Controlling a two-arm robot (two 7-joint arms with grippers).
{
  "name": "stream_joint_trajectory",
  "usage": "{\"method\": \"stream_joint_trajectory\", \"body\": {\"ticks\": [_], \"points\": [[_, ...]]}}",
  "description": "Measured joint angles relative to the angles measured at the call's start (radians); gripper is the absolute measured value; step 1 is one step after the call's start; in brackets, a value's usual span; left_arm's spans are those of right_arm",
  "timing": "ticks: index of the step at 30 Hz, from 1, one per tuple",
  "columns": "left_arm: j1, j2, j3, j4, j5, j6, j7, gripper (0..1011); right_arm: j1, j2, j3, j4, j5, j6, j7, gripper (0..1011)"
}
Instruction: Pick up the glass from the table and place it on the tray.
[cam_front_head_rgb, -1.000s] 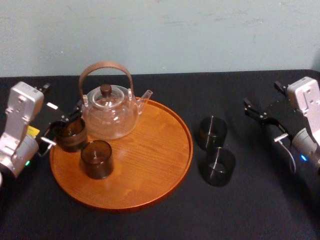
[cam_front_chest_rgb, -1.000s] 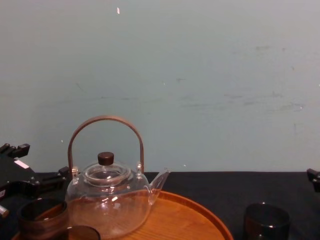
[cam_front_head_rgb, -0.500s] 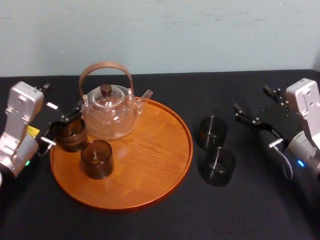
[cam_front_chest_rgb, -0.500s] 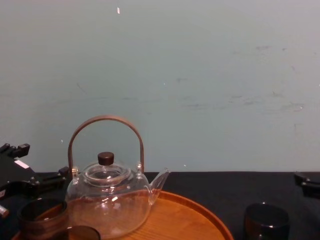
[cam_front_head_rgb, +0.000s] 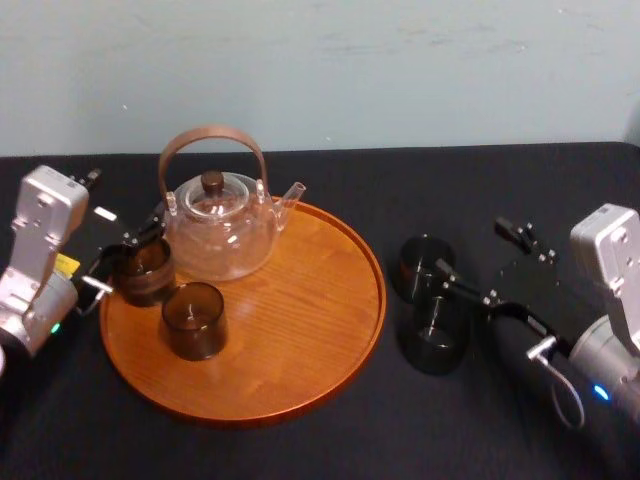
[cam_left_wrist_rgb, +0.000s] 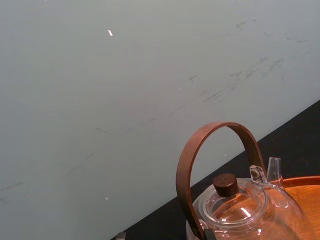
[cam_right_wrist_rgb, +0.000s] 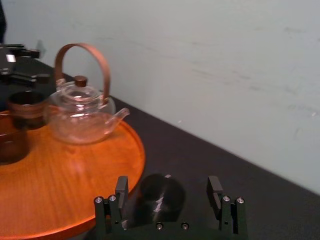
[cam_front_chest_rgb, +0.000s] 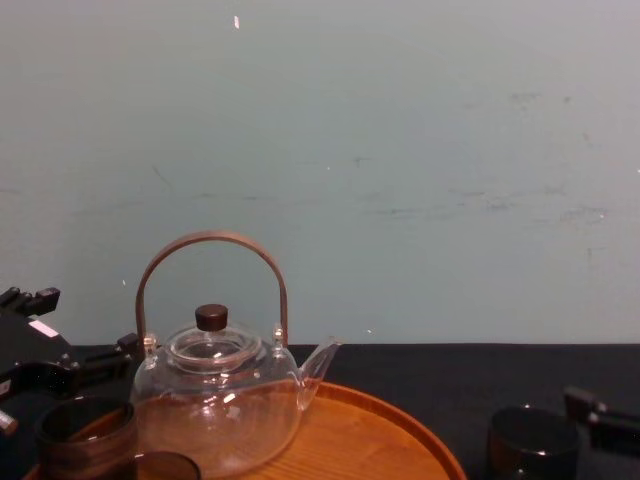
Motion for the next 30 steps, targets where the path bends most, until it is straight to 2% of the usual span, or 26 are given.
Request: {"method": "stream_joint_trajectory", "body": {"ticks": [6,13,30], "points": [[0.000,0.000,0.000,0.000,0.000,0.000,0.000,1001,-0.063,0.000,0.015,-0.038,0.031,0.028,0.015,1002],[0.000,0.000,0.000,0.000,0.000,0.000,0.000,1001,-0.108,0.001,0.033,-0.065,0.047,0.045,0.035,1002],[0.000,0.000,0.000,0.000,0.000,0.000,0.000,1001,-0.141,-0.038,0.061,-0.043,0.063,0.091,0.075,1002]]}}
